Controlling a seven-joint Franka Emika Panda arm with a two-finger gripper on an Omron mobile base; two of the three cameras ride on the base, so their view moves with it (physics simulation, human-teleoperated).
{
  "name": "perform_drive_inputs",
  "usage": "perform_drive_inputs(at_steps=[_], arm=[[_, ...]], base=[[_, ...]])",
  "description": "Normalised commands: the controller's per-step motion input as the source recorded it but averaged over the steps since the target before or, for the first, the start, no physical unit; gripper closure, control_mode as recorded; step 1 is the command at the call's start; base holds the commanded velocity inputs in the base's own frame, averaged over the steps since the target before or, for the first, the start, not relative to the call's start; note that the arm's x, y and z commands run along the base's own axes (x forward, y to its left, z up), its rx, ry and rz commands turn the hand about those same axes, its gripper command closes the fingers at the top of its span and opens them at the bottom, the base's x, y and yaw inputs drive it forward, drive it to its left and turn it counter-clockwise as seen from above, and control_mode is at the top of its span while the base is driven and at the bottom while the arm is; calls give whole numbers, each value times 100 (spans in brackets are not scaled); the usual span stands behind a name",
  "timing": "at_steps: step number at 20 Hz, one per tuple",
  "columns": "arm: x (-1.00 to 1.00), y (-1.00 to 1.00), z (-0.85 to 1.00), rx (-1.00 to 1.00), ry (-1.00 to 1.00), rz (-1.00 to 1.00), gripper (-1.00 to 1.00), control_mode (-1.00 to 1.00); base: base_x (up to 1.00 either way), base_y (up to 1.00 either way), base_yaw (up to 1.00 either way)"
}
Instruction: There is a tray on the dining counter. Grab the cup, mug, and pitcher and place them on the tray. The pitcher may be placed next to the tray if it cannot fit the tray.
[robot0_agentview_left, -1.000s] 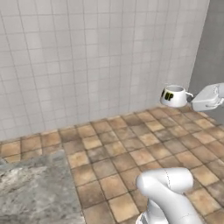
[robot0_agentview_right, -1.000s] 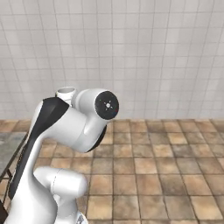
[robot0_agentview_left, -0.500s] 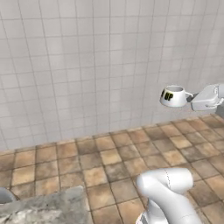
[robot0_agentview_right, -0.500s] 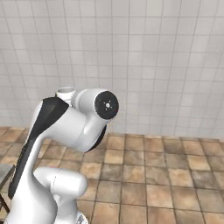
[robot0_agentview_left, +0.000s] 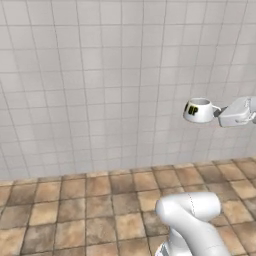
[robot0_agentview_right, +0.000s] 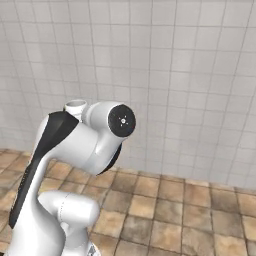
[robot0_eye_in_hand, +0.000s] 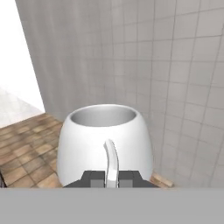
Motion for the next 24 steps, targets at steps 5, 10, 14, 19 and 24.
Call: perform_drive_inputs(at_steps=[5,10,14,19,24], arm=[[0,0,0,0,0,0,100,100],[0,0,0,0,0,0,100,100],[0,0,0,0,0,0,100,100],[0,0,0,0,0,0,100,100],[0,0,0,0,0,0,100,100]], base=[[79,0,39],[72,0,48],[68,0,52],[63,1,58],[60,1,62]])
